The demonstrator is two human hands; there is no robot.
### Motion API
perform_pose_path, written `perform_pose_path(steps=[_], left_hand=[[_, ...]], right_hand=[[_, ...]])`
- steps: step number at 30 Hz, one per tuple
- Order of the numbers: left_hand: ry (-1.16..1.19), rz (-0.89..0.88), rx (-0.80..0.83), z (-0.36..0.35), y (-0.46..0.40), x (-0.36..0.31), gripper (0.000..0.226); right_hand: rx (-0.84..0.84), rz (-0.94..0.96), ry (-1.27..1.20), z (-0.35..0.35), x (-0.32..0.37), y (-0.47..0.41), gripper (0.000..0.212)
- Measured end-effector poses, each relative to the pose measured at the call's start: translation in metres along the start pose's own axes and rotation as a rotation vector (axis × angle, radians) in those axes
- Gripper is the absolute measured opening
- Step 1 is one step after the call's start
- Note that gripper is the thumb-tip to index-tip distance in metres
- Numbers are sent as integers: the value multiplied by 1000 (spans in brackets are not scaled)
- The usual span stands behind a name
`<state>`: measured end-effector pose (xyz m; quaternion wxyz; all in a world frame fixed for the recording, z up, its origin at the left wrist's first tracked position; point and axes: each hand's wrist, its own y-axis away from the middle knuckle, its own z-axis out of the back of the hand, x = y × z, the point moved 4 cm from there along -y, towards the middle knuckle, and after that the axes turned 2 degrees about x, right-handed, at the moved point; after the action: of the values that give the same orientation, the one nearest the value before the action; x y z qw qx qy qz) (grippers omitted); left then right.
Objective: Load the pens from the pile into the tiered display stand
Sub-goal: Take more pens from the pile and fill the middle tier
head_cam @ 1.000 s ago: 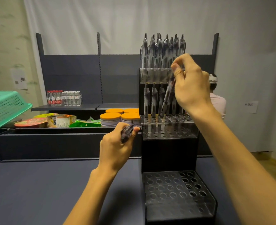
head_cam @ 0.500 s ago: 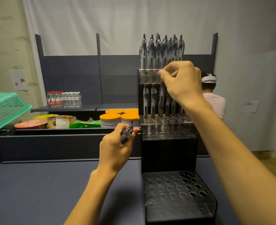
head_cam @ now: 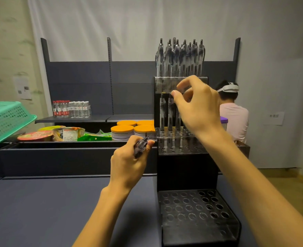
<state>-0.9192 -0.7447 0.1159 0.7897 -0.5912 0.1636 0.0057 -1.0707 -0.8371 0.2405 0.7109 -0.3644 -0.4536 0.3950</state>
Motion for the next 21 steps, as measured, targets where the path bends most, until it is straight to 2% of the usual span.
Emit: perform_pose_path(steps=[1,3,7,9,17,21], left_hand=[[-1,2,-6,0,0,0,37],[-3,12,-22,2,-1,-1,35],[19,16,-34,3,-2,-4,31],[26,16,-20,2,-1,-3,27],[57,30,15,1,0,-1,25],[33,-9,-13,4,-1,-7,23]], right_hand=[[20,42,-55,-1,4,6,13],[171,86,-137,-7,10,17,10],[493,133,-214,-19,15,35,11],[577,167,-201,-23,16,42,14],[703,229,-179,-19,27,49,20],[642,250,-212,-22,28,50,18]])
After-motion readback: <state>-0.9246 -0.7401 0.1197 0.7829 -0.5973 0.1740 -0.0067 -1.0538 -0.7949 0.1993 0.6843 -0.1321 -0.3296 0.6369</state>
